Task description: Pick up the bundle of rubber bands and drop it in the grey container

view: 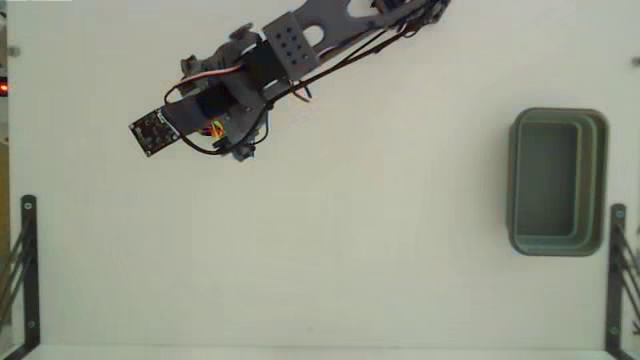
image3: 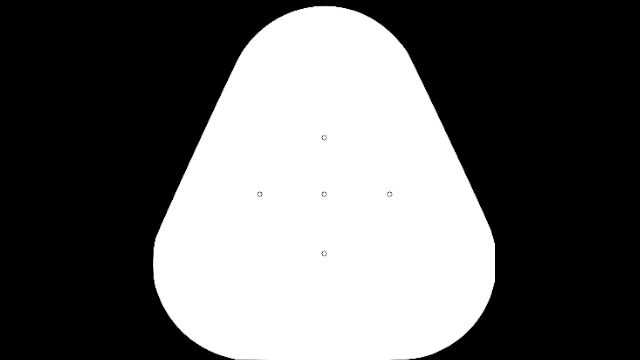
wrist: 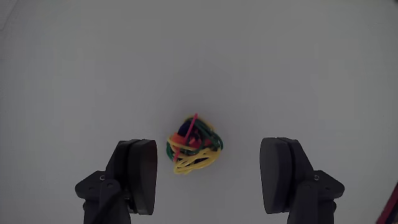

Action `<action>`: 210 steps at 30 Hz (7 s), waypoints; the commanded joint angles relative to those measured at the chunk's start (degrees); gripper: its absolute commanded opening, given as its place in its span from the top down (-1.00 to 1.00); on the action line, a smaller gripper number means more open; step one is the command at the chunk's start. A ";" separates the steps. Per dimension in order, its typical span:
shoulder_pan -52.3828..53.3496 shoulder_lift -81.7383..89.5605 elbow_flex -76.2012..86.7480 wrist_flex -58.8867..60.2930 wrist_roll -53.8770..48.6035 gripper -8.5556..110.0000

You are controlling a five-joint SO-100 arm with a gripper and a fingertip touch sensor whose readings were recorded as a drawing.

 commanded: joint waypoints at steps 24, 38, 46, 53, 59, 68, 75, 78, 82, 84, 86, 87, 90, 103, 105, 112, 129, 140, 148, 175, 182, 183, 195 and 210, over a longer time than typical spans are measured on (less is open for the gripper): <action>0.54 1.46 -2.59 -0.52 0.26 -1.00; 0.54 1.74 0.52 -3.35 0.26 -1.00; 0.54 1.74 3.25 -6.09 0.26 -1.00; 0.54 1.61 5.76 -8.73 0.26 -1.00; 0.54 1.43 7.61 -10.76 0.26 -1.00; 0.54 1.05 10.13 -13.65 0.26 -1.00; 0.54 0.69 11.87 -15.76 0.26 -1.00; 0.54 0.50 12.62 -16.70 0.26 -1.00; 0.54 0.22 13.63 -17.99 0.26 -1.00; 0.54 0.09 14.07 -18.56 0.26 -1.00; 0.54 -0.07 14.56 -19.21 0.26 -1.00; 0.54 -0.12 14.73 -19.43 0.26 -1.00; 0.54 -0.34 15.35 -20.27 0.26 -1.00; 0.54 -0.52 15.83 -20.93 0.26 -1.00; 0.54 -0.52 15.83 -20.93 0.26 -1.00; 0.54 -0.52 15.83 -20.93 0.26 -0.97; 0.54 -0.52 15.83 -20.93 0.26 -0.90; 0.54 -0.52 15.83 -20.93 0.26 -0.85; 0.54 -0.52 15.83 -20.93 0.26 -0.82; 0.54 -0.52 15.83 -20.93 0.26 -0.71; 0.54 -0.52 15.83 -20.93 0.26 -0.68; 0.54 -0.52 15.83 -20.93 0.26 -0.67; 0.54 -0.52 15.83 -20.93 0.26 -0.63; 0.54 -0.52 15.83 -20.93 0.26 -0.57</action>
